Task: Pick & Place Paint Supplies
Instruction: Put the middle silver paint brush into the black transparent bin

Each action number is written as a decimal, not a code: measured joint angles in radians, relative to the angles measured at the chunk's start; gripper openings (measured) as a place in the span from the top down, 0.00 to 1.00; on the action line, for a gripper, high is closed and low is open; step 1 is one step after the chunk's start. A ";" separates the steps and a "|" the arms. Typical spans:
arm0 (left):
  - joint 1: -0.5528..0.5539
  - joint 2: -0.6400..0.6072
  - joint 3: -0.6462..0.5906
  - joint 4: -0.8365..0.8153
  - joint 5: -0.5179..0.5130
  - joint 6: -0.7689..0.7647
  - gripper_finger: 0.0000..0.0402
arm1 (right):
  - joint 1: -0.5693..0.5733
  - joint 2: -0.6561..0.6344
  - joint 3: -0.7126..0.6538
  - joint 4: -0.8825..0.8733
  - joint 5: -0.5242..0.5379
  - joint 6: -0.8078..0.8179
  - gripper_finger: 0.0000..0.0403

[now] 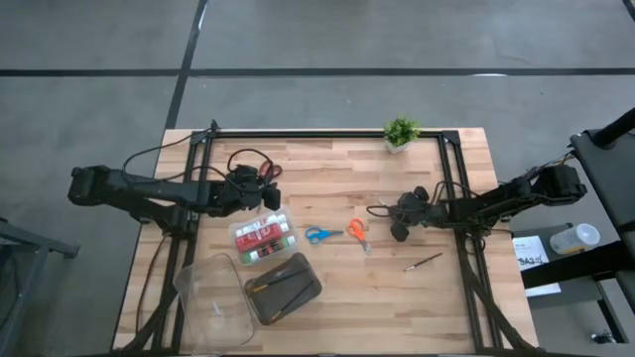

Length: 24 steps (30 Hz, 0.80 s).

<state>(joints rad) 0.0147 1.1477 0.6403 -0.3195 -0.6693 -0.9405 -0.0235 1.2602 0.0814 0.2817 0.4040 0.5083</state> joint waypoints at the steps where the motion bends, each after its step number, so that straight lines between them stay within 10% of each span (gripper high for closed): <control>1: 0.000 0.000 0.000 0.000 0.000 0.000 0.42 | 0.000 0.000 0.000 0.000 0.001 0.000 0.94; 24: 0.000 0.000 0.000 0.000 0.000 0.000 0.42 | -0.001 -0.044 -0.005 -0.005 -0.003 0.004 0.96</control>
<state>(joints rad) 0.0145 1.1475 0.6403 -0.3195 -0.6692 -0.9405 -0.0240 1.2158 0.0759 0.2763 0.4007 0.5121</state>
